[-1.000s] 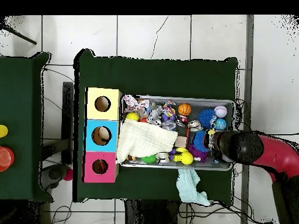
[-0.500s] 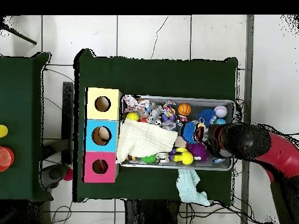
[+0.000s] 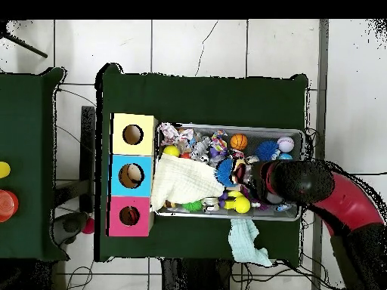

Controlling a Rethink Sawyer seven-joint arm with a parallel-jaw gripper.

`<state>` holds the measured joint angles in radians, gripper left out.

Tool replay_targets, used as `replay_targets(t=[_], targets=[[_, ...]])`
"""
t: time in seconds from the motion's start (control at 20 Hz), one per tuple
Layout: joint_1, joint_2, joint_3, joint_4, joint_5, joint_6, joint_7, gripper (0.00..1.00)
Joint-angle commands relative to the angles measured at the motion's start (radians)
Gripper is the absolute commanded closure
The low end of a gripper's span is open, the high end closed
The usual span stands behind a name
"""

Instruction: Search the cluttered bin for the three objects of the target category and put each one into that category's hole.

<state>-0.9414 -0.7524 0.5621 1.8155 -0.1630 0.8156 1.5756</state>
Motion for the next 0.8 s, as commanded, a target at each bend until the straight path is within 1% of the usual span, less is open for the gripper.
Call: replay_targets(t=[0.05, 0.35, 0.45, 0.65, 0.8], targets=[[0.072, -0.021, 0.016, 0.083, 0.063, -0.106, 0.159, 1.0], [0.139, -0.025, -0.032, 0.068, 0.041, -0.149, 0.179, 1.0], [0.16, -0.029, -0.048, 0.07, 0.044, -0.168, 0.195, 1.0], [0.209, -0.018, -0.081, 0.066, 0.045, -0.211, 0.225, 1.0], [0.245, -0.012, -0.104, 0.055, 0.039, -0.233, 0.227, 1.0]])
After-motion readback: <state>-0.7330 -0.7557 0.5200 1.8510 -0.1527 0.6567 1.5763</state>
